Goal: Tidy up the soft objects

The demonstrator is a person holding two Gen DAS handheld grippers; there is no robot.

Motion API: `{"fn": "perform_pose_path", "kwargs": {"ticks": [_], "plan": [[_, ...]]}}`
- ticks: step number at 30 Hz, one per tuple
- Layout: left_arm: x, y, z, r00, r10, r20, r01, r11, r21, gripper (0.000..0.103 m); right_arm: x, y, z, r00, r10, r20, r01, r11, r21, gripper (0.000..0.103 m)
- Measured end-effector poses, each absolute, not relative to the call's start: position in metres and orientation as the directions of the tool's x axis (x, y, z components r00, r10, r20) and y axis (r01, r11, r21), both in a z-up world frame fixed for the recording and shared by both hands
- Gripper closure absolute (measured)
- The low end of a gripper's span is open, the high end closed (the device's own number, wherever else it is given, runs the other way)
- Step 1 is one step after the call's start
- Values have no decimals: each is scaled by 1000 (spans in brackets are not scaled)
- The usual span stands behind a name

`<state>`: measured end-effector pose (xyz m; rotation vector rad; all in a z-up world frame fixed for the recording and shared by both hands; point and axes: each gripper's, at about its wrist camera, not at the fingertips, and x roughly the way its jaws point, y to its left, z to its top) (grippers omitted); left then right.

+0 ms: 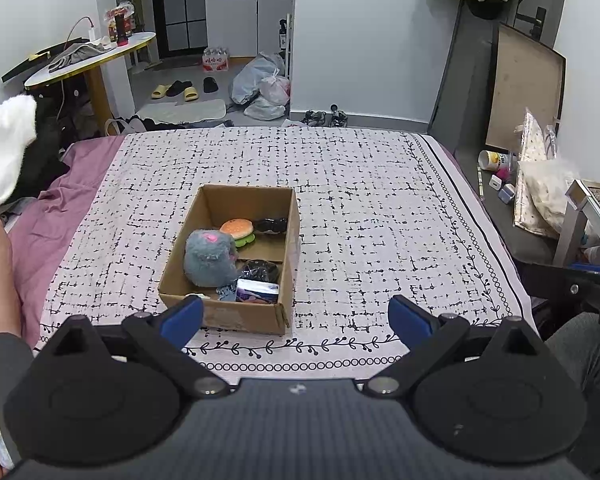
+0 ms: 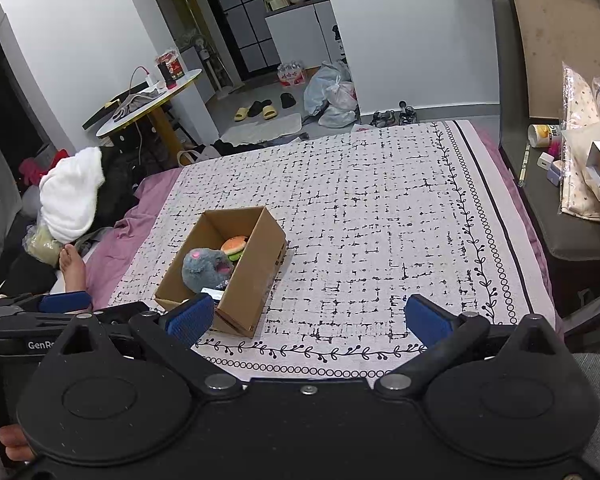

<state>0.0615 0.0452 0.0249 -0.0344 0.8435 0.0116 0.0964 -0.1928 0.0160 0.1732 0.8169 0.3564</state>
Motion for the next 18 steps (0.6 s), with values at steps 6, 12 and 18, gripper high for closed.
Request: {"fn": "perform_pose_path", "kwargs": {"ticks": [6,12,18], "plan": [[61,45,25,664,-5,-748,-26,999,-29,5,96,-193,16,628,375,-682,-242,927,286,0],[60,47,24,663,-6,-749,-26,999,-31,5,96,-191,15,629,372,-683,-240,928,285,0],[59,48,23,666,-8,-746,-23,999,-31,5,95,-189,15,633,366,-682,-243,931,274,0]]}}
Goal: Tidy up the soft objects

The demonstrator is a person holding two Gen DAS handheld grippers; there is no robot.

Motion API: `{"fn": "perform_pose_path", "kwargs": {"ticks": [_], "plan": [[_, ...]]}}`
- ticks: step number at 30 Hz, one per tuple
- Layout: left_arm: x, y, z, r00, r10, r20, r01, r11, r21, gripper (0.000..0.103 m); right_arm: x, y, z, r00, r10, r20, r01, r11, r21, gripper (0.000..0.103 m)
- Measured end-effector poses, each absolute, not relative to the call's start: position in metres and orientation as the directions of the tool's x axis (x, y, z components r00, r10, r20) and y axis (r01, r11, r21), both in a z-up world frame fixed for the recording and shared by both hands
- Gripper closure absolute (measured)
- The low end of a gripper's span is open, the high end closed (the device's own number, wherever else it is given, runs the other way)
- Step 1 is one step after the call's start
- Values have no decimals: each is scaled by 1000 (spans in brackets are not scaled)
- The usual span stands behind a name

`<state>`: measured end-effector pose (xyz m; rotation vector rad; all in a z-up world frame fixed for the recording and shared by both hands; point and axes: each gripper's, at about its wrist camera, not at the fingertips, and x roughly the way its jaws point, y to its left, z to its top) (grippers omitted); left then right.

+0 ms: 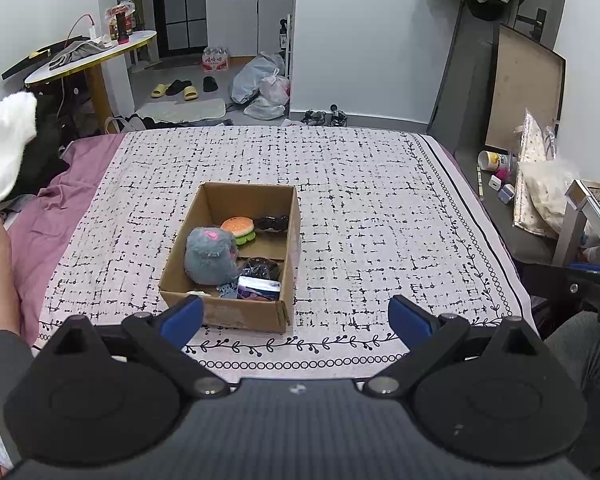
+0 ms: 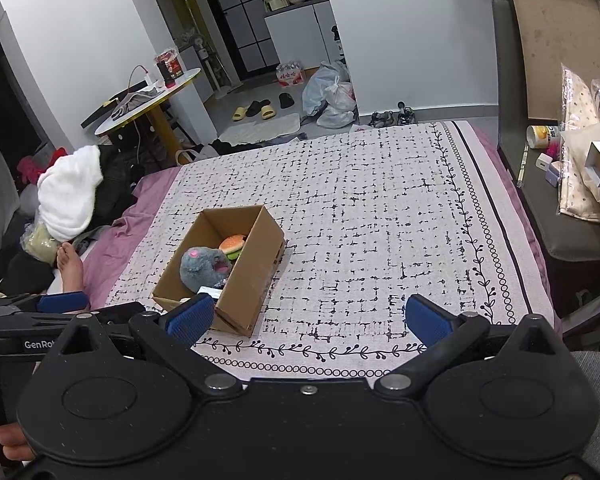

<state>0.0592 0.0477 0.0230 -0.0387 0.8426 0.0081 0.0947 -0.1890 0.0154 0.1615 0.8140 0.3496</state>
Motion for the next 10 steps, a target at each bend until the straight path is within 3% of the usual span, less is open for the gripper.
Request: {"fn": "perform_pose_path", "kwargs": {"ticks": [10], "plan": [[59,55,20,687,-14,-726,-47,997,-63,5,96,-185,9,633,347,-692,-244,938,247,0]]}}
